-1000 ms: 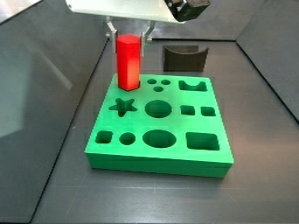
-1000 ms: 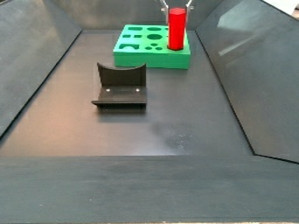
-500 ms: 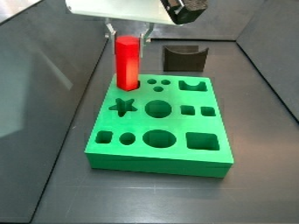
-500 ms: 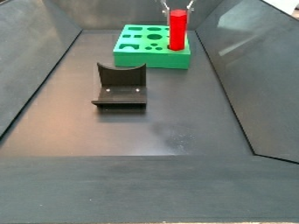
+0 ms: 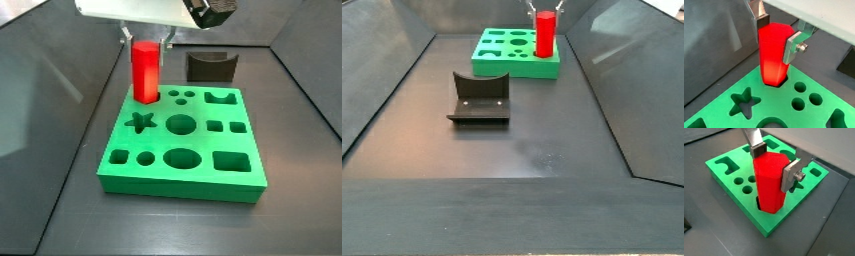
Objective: Pick up the hexagon object. Move up. Move to above the board. Insert the hexagon object.
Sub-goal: Insert the hexagon object.
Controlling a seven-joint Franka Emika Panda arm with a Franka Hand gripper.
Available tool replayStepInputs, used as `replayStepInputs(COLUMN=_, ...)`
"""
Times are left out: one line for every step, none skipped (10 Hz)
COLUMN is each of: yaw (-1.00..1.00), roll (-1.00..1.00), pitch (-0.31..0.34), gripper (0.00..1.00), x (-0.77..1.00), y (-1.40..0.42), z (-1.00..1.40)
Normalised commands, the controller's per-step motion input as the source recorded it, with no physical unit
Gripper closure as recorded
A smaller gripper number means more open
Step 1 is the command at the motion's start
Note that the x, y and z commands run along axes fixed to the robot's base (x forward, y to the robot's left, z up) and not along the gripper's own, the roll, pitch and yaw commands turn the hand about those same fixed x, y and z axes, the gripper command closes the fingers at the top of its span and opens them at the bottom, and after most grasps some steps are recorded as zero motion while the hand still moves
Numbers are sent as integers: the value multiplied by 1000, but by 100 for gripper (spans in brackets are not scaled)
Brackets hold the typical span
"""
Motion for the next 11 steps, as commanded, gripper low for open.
replayStepInputs(yaw=-77, roll=0, pitch=-161, gripper=100, x=0, y=-77, z=-494)
replayStepInputs(yaw=-51, roll=13, pitch=-160, gripper=100, x=0, y=-57, z=-603)
replayStepInputs(yaw=-60, roll=31, pitch=-211, gripper=100, x=0, y=-71, z=-829)
replayStepInputs(yaw=-46, roll=23, pitch=-160, gripper=100, x=0, y=0, z=-646)
replayStepInputs(yaw=0, roll=3, pitch=0, gripper=100, x=0, y=0, z=-149)
replayStepInputs(yaw=-46, roll=40, pitch=0, gripper=100, x=0, y=0, z=-254)
replayStepInputs(yaw=-169, roll=103, pitch=-21, gripper=100, x=0, y=0, z=-500)
replayStepInputs(yaw=-97, roll=189, pitch=-40, gripper=100, x=0, y=0, z=-740)
replayStepInputs(yaw=-89, roll=224, pitch=-51, gripper=100, x=0, y=0, z=-883)
replayStepInputs(yaw=-31, roll=190, pitch=-71, gripper=100, x=0, y=0, z=-900)
replayStepInputs(yaw=0, roll=151, pitch=-100, gripper=100, x=0, y=0, z=-923)
